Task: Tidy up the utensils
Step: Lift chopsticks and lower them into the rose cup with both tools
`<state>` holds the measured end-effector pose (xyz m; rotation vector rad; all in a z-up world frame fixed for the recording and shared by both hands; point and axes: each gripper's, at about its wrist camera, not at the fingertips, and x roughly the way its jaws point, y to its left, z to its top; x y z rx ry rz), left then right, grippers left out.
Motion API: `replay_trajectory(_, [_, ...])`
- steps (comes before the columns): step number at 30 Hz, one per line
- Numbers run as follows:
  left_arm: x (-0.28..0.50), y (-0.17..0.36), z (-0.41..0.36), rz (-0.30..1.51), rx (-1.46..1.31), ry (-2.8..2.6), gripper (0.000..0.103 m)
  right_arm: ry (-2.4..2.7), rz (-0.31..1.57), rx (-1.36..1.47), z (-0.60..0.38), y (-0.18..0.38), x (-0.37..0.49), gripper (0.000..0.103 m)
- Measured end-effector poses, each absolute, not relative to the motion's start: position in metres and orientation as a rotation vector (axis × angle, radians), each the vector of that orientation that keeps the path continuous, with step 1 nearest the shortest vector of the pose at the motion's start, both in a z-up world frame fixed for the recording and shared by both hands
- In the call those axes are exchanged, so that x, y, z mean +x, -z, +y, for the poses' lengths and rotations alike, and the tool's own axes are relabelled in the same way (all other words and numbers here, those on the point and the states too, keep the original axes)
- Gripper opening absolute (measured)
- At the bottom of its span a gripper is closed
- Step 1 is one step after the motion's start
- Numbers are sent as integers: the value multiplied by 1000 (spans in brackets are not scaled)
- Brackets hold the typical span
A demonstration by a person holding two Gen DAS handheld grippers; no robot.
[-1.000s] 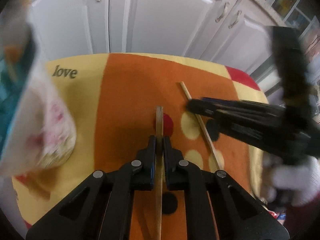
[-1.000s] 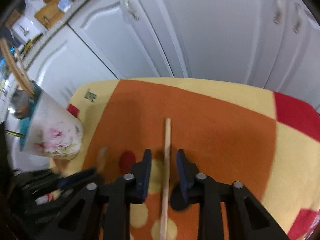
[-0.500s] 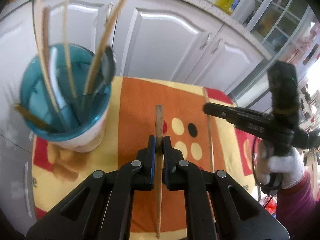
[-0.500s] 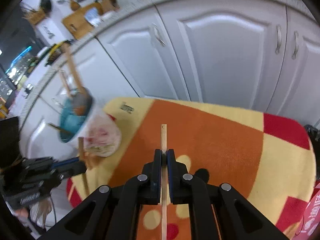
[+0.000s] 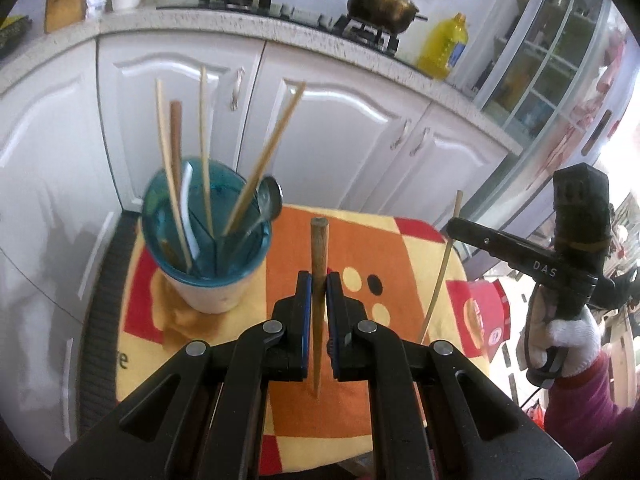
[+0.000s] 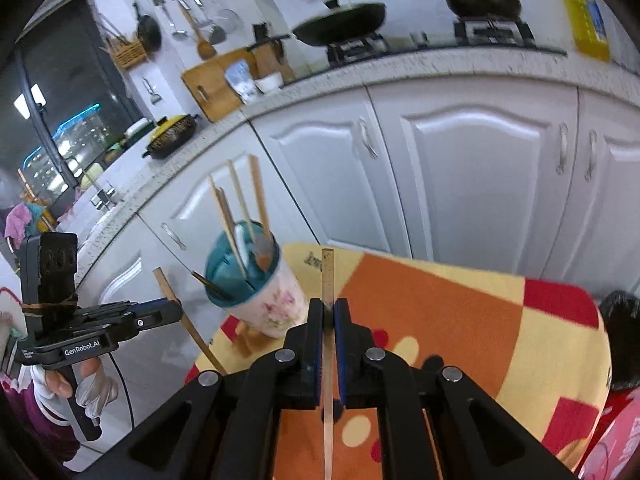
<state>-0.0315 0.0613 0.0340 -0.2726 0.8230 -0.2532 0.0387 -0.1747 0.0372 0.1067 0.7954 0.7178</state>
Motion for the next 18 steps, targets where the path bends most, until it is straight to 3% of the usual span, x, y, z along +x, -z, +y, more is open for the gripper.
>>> replay_trajectory(18, [-8,-148,137,567,-220,112,6,-841,588,100,-77,-151,67,5])
